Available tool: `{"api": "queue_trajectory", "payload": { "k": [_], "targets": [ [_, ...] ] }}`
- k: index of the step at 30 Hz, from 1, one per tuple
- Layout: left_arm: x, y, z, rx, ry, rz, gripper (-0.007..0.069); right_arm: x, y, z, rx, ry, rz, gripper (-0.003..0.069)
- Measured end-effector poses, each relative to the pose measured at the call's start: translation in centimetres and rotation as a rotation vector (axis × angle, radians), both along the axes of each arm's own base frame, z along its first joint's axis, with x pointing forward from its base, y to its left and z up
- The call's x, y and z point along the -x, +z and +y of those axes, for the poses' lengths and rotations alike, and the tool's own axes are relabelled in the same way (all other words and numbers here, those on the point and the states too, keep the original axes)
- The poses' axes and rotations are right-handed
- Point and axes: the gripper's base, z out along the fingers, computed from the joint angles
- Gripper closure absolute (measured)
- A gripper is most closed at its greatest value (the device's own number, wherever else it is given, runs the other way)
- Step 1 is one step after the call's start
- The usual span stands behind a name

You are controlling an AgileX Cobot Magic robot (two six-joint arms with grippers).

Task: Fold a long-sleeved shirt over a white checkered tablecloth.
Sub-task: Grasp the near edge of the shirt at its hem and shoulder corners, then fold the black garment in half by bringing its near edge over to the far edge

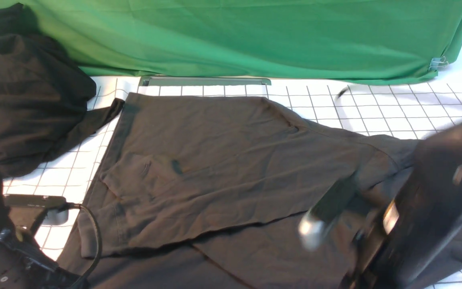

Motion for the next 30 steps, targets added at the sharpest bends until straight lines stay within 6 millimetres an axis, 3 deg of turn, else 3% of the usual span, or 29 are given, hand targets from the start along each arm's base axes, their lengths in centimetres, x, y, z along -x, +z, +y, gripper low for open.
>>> {"api": "queue_trajectory", "payload": {
  "k": [3,10,12,14,15,16,19,25,28,29,30],
  "targets": [
    [0.2,0.1,0.1,-0.008,-0.003,0.004,0.0605,1.8,-2.0,1.3,-0.014,0.041,-0.044,0.0174],
    [0.1,0.1,0.0,0.004,0.003,0.002,0.0605,2.0,-5.0,2.1,0.05,0.058,-0.001,0.0193],
    [0.2,0.1,0.0,0.006,0.004,0.005,0.0605,1.8,-5.6,2.2,0.075,0.07,0.005,0.0265],
    [0.3,0.1,0.0,0.004,0.005,0.016,0.0605,1.6,-5.8,2.1,0.095,0.091,-0.008,0.0426],
    [0.3,0.1,0.0,0.004,0.005,0.017,0.0605,1.6,-5.8,2.1,0.096,0.093,-0.01,0.0443],
    [0.4,0.2,0.0,0.002,0.003,0.028,0.0605,1.5,-5.8,2.1,0.107,0.099,-0.014,0.0564],
    [0.8,0.5,0.1,0.005,-0.001,0.034,0.0605,1.8,-5.6,1.9,0.117,0.084,0.008,0.0611],
    [3.1,3.3,0.4,0.031,-0.001,-0.005,0.0606,3.4,-1.9,0.4,0.096,0.047,0.018,0.0619],
    [2.6,5.7,0.4,0.045,0.012,-0.084,0.0606,3.0,1.0,-0.3,0.071,0.014,-0.072,0.062],
    [2.4,6.1,0.3,0.048,0.015,-0.096,0.0606,3.0,1.0,-0.3,0.071,0.014,-0.072,0.062],
    [1.5,7.4,0.1,0.059,0.017,-0.142,0.0606,2.0,2.6,-0.7,0.06,-0.01,-0.11,0.0622]
  ]
}}
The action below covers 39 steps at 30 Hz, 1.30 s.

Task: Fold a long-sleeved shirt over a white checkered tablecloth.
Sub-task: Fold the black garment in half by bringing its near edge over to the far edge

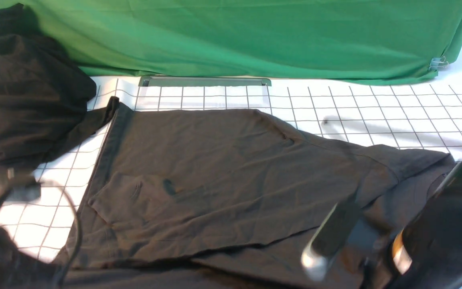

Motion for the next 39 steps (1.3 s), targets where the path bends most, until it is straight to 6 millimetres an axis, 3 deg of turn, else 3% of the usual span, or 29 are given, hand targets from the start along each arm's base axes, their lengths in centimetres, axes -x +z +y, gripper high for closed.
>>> {"api": "queue_trajectory", "payload": {
  "k": [4,5,7,8,9,11,12,13,14,15,16,17,20,21,24,29,32,36,37,38,39],
  "targets": [
    [-4.3,3.3,-0.5,0.005,0.012,-0.124,0.0606,-4.1,3.4,-1.2,-0.037,-0.048,-0.103,0.0623],
    [-4.8,3.3,-0.5,0.003,0.014,-0.121,0.0606,-4.2,3.7,-1.2,-0.042,-0.048,-0.109,0.0623],
    [-8.5,4.6,-0.5,0.011,0.045,-0.167,0.0606,-7.6,5.2,-1.8,-0.055,-0.078,-0.163,0.0623],
    [-9.0,4.4,-0.4,0.01,0.05,-0.159,0.0606,-8.1,5.2,-2.0,-0.05,-0.079,-0.163,0.0623],
    [-11.4,4.8,-0.3,0.012,0.066,-0.182,0.0606,-10.0,5.7,-2.1,-0.057,-0.09,-0.182,0.0623],
    [-14.4,4.6,-0.1,0.011,0.087,-0.183,0.0606,-12.6,6.0,-2.0,-0.057,-0.094,-0.205,0.0623],
    [-16.6,3.8,0.0,0.007,0.093,-0.167,0.0606,-14.2,5.9,-1.8,-0.057,-0.099,-0.215,0.0623],
    [-16.7,4.1,0.0,0.009,0.094,-0.178,0.0606,-14.8,5.9,-1.7,-0.057,-0.102,-0.218,0.0623],
    [-19.6,3.2,0.1,0.001,0.093,-0.171,0.0606,-17.1,5.5,-1.4,-0.056,-0.112,-0.225,0.0623],
    [-19.9,3.1,0.1,0.0,0.092,-0.171,0.0606,-17.4,5.7,-1.4,-0.06,-0.113,-0.235,0.0623],
    [-22.3,2.2,0.2,-0.01,0.092,-0.17,0.0606,-19.8,4.6,-1.1,-0.055,-0.131,-0.23,0.0623],
    [-22.8,1.6,0.2,-0.013,0.092,-0.159,0.0606,-20.1,4.5,-1.1,-0.055,-0.132,-0.231,0.0623],
    [-27.7,-0.2,0.5,-0.018,0.107,-0.179,0.0606,-24.4,2.5,-0.6,-0.059,-0.16,-0.246,0.0623],
    [-28.0,0.1,0.5,-0.015,0.11,-0.19,0.0606,-24.8,2.0,-0.6,-0.056,-0.161,-0.239,0.0623],
    [-31.7,-1.3,1.1,-0.01,0.128,-0.223,0.0606,-28.0,-0.1,0.2,-0.06,-0.168,-0.268,0.0623],
    [-34.3,-3.8,1.4,-0.013,0.14,-0.201,0.0606,-30.1,-2.3,1.0,-0.075,-0.169,-0.299,0.0615],
    [-34.7,-5.0,1.5,-0.02,0.149,-0.181,0.0592,-30.8,-2.9,1.2,-0.093,-0.171,-0.339,0.0587],
    [-34.8,-5.0,1.8,-0.04,0.184,-0.183,0.0548,-31.4,-2.8,1.3,-0.117,-0.173,-0.402,0.0522],
    [-34.8,-4.9,2.1,-0.072,0.196,-0.193,0.0496,-31.8,-2.5,1.4,-0.138,-0.181,-0.446,0.0455],
    [-34.8,-4.8,2.1,-0.075,0.197,-0.195,0.0481,-31.8,-2.5,1.4,-0.139,-0.181,-0.449,0.0455],
    [-34.8,-4.8,2.3,-0.097,0.2,-0.199,0.0425,-32.0,-2.3,1.5,-0.153,-0.199,-0.464,0.0402]
  ]
}}
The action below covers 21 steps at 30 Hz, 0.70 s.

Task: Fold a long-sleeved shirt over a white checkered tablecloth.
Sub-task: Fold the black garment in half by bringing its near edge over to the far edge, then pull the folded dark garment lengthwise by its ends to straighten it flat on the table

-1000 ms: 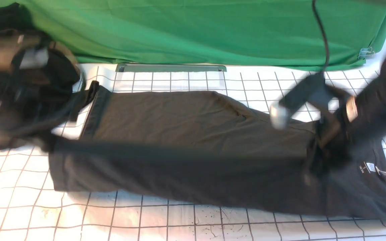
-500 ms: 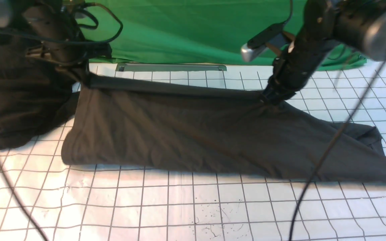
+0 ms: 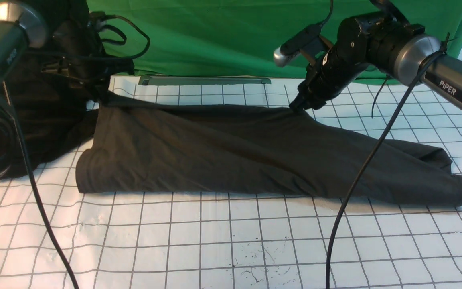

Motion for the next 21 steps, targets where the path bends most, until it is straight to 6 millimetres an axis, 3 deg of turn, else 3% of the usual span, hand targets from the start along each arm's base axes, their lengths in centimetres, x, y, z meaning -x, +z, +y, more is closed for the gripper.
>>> {"api": "queue_trajectory", "payload": {
  "k": [2,4,7,9,12,14,16,18,19,21],
  "targets": [
    [0.0,0.1,0.3,-0.027,0.008,-0.002,0.0334,0.0,0.1,-0.1,0.002,-0.005,0.003,0.0333],
    [0.1,0.4,0.5,-0.043,0.009,-0.009,0.0251,0.3,0.4,-0.3,0.019,-0.017,0.027,0.031],
    [0.4,1.7,0.6,-0.048,0.011,-0.034,0.015,1.4,2.1,-1.3,0.08,-0.06,0.076,0.0348],
    [0.8,3.2,0.4,-0.032,-0.008,-0.061,0.0133,2.5,4.8,-2.6,0.139,-0.09,0.086,0.0447],
    [1.6,5.5,-0.4,0.041,-0.085,-0.094,0.0191,3.8,7.6,-4.7,0.168,-0.138,0.114,0.0562],
    [3.0,7.1,-1.7,0.145,-0.174,-0.104,0.0353,4.4,9.6,-7.7,0.142,-0.21,0.143,0.0633],
    [4.6,7.8,-3.0,0.177,-0.241,-0.083,0.053,4.6,10.2,-11.3,0.045,-0.282,0.188,0.0655],
    [6.1,7.0,-4.3,0.185,-0.28,-0.022,0.0596,4.8,9.5,-14.3,-0.057,-0.325,0.258,0.0658],
    [6.2,7.2,-4.3,0.184,-0.282,-0.027,0.06,4.8,9.3,-14.7,-0.055,-0.331,0.263,0.0658],
    [8.1,4.5,-6.2,0.167,-0.343,0.097,0.0624,5.3,6.9,-17.3,-0.149,-0.356,0.37,0.0624]
  ]
}}
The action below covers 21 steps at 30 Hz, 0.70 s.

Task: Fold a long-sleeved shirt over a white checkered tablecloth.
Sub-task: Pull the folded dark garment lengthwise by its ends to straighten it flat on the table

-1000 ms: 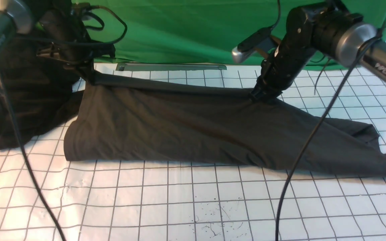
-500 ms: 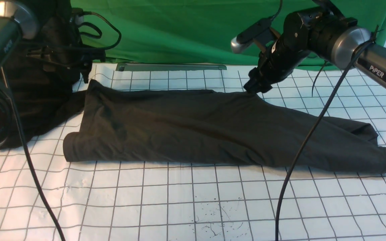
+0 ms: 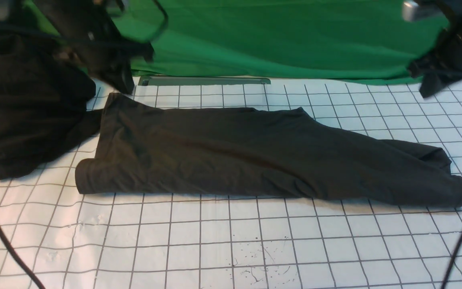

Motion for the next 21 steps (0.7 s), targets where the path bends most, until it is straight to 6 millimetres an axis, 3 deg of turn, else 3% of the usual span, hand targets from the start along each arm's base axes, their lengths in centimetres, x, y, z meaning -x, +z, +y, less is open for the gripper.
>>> {"api": "queue_trajectory", "payload": {
  "k": [1,2,4,5,9,10,16,19,20,21],
  "targets": [
    [0.3,-0.5,-0.3,-0.007,-0.01,0.016,0.0624,0.1,-0.2,-0.1,-0.004,0.0,0.007,0.0613],
    [1.1,-2.3,-1.3,-0.032,-0.045,0.066,0.0628,0.3,-1.9,-0.8,-0.019,0.008,0.059,0.0561],
    [1.6,-3.7,-2.1,-0.045,-0.067,0.095,0.0629,0.5,-3.4,-0.9,-0.024,0.031,0.098,0.0503],
    [2.2,-5.4,-2.9,-0.058,-0.088,0.119,0.0629,0.5,-4.7,-0.9,-0.028,0.055,0.126,0.0416],
    [2.6,-8.3,-3.3,-0.101,-0.104,0.119,0.0629,-0.6,-8.0,-0.4,-0.03,0.084,0.135,0.0257],
    [2.6,-8.8,-3.2,-0.112,-0.098,0.119,0.0629,-0.8,-8.3,-0.4,-0.027,0.084,0.122,0.0245],
    [2.3,-10.2,-3.1,-0.135,-0.073,0.127,0.0629,-1.9,-10.3,-0.3,-0.016,0.089,0.076,0.0249],
    [2.2,-10.4,-3.1,-0.137,-0.073,0.131,0.0629,-2.0,-10.6,-0.3,-0.011,0.109,0.079,0.0337],
    [2.2,-10.5,-3.1,-0.137,-0.073,0.131,0.0629,-1.9,-10.7,-0.3,-0.01,0.123,0.086,0.0448],
    [2.2,-10.5,-3.1,-0.137,-0.073,0.131,0.0629,-1.9,-10.7,-0.3,-0.01,0.128,0.09,0.049]
  ]
}}
